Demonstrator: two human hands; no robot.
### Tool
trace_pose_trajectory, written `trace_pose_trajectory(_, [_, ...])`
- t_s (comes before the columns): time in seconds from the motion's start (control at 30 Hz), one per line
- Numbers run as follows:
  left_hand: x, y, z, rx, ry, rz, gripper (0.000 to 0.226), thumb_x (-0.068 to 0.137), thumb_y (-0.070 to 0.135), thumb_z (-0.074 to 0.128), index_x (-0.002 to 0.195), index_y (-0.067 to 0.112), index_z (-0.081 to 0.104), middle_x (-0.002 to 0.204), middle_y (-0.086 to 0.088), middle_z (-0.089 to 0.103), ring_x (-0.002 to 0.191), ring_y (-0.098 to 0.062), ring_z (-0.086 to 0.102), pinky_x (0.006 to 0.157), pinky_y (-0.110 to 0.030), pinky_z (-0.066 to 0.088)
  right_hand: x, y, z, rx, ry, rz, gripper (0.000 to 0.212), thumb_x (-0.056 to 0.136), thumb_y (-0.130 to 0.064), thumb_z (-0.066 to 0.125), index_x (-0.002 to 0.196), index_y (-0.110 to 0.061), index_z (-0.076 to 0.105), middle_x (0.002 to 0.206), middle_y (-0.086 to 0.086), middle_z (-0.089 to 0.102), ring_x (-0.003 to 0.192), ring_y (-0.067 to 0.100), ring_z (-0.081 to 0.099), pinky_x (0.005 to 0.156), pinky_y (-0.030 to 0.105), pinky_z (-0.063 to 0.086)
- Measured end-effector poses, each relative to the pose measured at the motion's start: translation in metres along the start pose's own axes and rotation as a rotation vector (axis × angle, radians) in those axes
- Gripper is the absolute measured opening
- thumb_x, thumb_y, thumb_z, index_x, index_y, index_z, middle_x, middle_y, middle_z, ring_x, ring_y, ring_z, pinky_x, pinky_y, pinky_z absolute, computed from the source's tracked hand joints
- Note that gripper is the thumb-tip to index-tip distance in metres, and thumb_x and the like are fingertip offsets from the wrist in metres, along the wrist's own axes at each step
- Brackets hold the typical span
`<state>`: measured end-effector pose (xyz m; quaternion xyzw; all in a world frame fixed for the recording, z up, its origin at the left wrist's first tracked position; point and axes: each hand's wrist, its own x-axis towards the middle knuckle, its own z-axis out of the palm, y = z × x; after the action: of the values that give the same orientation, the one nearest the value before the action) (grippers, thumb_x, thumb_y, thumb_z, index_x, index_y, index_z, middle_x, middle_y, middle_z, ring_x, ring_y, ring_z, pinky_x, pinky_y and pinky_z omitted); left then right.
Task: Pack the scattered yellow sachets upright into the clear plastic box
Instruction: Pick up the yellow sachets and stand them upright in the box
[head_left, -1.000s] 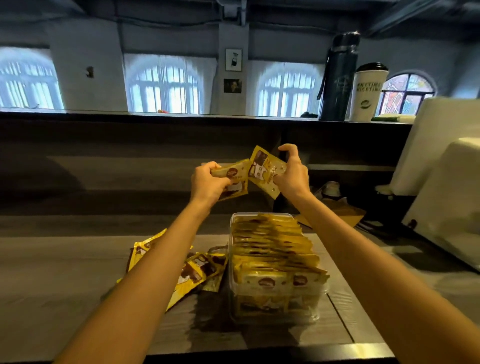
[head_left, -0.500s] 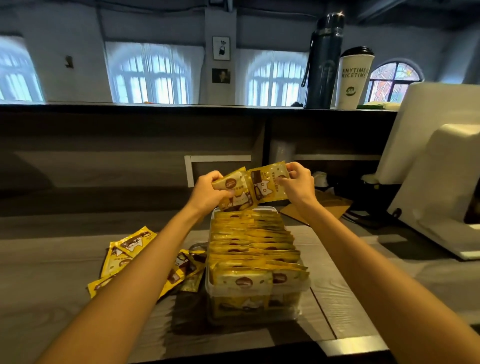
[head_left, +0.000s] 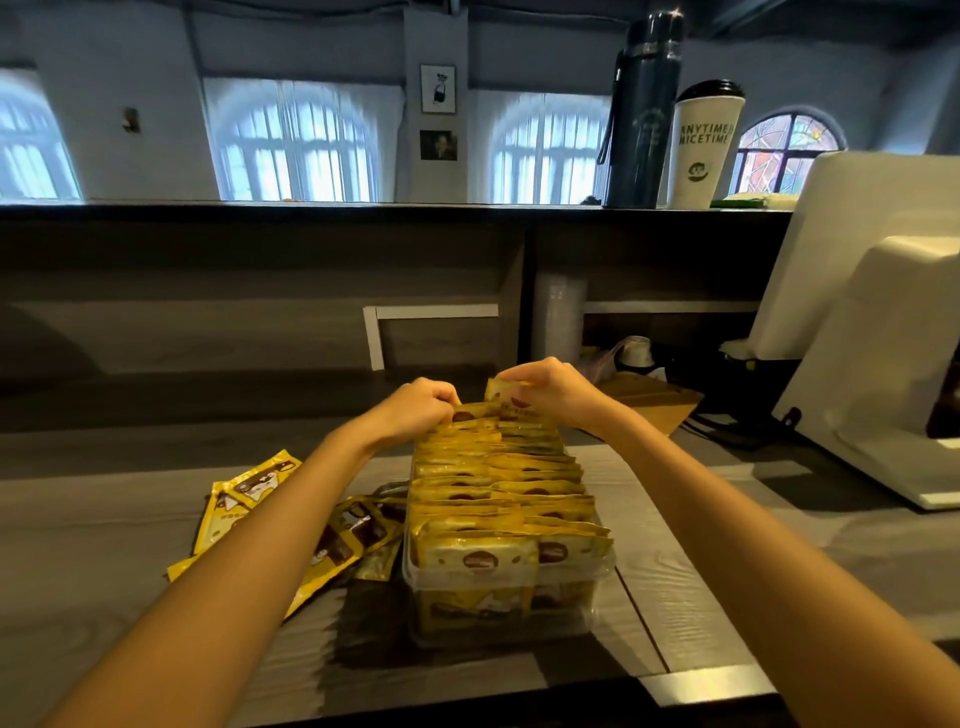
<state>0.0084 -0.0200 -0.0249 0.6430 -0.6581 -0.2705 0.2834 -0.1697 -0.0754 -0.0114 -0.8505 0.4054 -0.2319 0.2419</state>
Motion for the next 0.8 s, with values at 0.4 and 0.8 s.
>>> trace_pose_trajectory(0.4, [-0.006,0.001,0.007,0.364,0.012,-0.033,0.031,0.097,0.022,0.039,0.102,0.006,0.065,0.112,-0.013,0.061,0.11,-0.027,0.053,0.101,-0.046,0.038,-0.007,0.0,0.008,-0.012,-0.18,0.213,0.032,0.1,-0.022,0.03,0.09,-0.009,0.057,0.093,0.011,0.054,0.09,0.022,0.052,0.082,0.029,0.039])
trace_pose_trajectory(0.8, [-0.048,-0.002,-0.026,0.119,0.452,-0.093,0.029,0.094,0.013,0.039,0.111,0.015,0.062,0.115,-0.01,0.063,0.113,-0.026,0.054,0.103,-0.046,0.04,-0.022,-0.07,0.024,-0.078,0.194,0.032,0.036,0.097,-0.024,0.037,0.109,-0.003,0.063,0.105,0.013,0.066,0.096,0.026,0.06,0.09,0.042,0.051])
